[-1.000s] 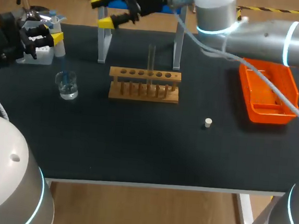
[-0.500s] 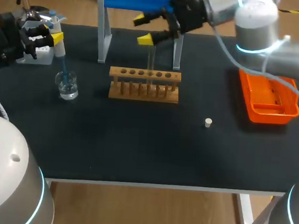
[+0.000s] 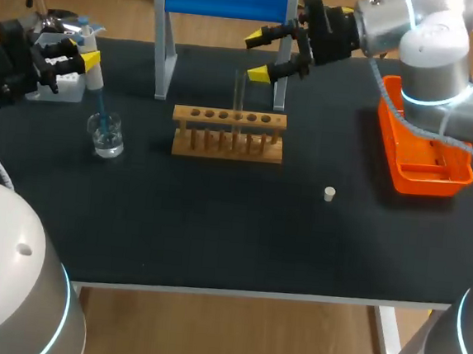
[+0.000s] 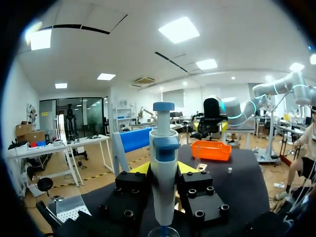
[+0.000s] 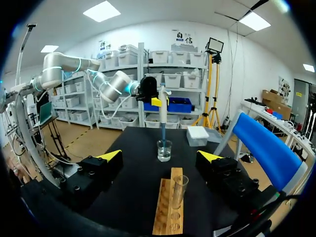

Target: Invert the test tube, pick up the pipette, mount the tip to pipette, aspirate from beaker and dispense into the tube, eject the tip, return the pipette, and cap with the stopper.

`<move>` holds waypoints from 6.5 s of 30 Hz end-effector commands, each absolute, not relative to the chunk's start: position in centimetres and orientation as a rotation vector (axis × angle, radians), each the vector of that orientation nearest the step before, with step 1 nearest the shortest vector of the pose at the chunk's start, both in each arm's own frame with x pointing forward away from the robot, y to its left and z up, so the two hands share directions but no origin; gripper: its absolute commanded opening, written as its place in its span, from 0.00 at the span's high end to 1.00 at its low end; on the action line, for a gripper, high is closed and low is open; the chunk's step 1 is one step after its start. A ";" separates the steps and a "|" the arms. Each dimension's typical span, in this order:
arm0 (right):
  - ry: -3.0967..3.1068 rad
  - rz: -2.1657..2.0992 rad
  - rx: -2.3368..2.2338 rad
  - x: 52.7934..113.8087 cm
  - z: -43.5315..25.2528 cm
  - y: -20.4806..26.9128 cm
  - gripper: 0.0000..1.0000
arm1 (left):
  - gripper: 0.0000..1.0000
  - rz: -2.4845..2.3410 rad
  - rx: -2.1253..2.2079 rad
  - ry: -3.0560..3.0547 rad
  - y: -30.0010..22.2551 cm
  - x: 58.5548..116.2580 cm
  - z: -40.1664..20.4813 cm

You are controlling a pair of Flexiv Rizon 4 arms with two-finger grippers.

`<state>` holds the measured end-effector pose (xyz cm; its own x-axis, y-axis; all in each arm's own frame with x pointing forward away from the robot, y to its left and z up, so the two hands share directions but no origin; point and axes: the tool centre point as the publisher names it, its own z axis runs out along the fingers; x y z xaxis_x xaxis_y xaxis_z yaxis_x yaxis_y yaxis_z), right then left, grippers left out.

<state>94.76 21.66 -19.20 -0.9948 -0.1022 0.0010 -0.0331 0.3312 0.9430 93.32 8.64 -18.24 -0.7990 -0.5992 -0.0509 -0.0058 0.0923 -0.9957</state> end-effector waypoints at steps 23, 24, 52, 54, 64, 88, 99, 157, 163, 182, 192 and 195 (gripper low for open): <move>-2.686 -1.641 0.136 96.6 -25.6 20.2 0.00 | 1.00 -1.753 -0.594 1.928 8.6 93.3 -18.2; -2.688 -1.639 0.135 96.6 -25.9 20.3 0.00 | 1.00 -1.753 -0.594 1.928 8.6 93.3 -18.2; -2.831 -1.474 0.139 97.5 -29.8 22.9 0.00 | 1.00 -1.753 -0.594 1.928 8.6 93.3 -18.2; -2.836 -1.464 0.142 97.6 -30.0 23.0 0.00 | 1.00 -1.753 -0.594 1.928 8.6 93.3 -18.2; -2.858 -1.422 0.144 97.8 -30.6 23.7 0.00 | 1.00 -1.753 -0.594 1.928 8.6 93.3 -18.2; -2.877 -1.398 0.132 97.8 -30.9 24.1 0.00 | 1.00 -1.753 -0.594 1.928 8.6 93.3 -18.2; -2.877 -1.398 0.132 97.8 -30.9 24.1 0.00 | 1.00 -1.752 -0.592 1.926 8.6 93.2 -18.1; -2.877 -1.398 0.132 97.8 -30.9 24.1 0.00 | 1.00 -1.834 -0.239 2.208 -9.9 94.0 -0.7; -2.877 -1.398 0.132 97.8 -30.9 24.1 0.00 | 1.00 -1.861 -0.209 2.223 -12.4 94.3 0.4; -2.877 -1.398 0.132 97.8 -30.9 24.1 0.00 | 1.00 -1.925 -0.137 2.240 -16.9 95.1 1.7; -2.877 -1.398 0.132 97.8 -30.9 24.1 0.00 | 1.00 -1.975 -0.127 2.222 -17.9 95.6 1.4; -2.877 -1.398 0.132 97.8 -30.9 24.1 0.00 | 1.00 -1.987 -0.127 2.217 -18.1 95.7 1.3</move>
